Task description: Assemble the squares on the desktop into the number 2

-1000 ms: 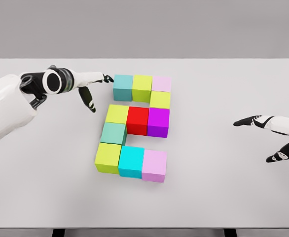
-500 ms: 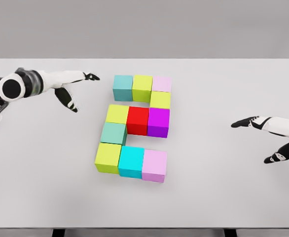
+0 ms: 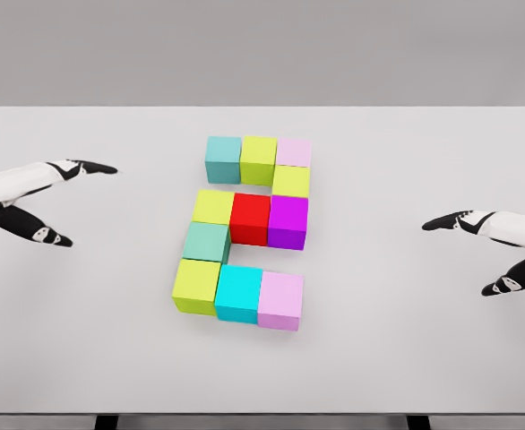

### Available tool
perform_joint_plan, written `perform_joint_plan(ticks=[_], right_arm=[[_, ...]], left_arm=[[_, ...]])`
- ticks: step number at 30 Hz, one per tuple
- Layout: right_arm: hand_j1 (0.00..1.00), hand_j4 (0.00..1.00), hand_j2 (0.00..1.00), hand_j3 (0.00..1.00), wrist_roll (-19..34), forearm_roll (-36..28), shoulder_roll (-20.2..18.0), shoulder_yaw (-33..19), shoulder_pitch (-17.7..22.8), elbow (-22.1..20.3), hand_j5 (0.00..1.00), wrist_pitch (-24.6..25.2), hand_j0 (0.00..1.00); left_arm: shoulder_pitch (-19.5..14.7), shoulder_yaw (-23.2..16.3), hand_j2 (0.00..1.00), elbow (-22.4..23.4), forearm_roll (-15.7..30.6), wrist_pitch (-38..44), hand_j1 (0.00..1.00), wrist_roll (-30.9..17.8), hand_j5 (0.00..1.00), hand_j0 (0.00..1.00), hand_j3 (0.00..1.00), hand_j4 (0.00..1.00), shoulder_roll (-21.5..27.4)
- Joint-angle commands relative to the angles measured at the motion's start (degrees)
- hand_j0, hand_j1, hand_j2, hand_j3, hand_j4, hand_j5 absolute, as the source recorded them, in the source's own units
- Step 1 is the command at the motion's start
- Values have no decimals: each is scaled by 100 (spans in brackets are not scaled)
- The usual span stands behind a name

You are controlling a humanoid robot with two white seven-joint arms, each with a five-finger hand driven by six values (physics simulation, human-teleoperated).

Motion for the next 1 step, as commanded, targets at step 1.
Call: perform_joint_plan(ticks=[1], right_arm=[[100, 100, 100, 100, -2, -37, -9, -2, 0, -1, 100, 14, 100]], left_arm=[[0, 108, 100, 54, 148, -31, 100, 2, 100, 100, 100, 100, 30]])
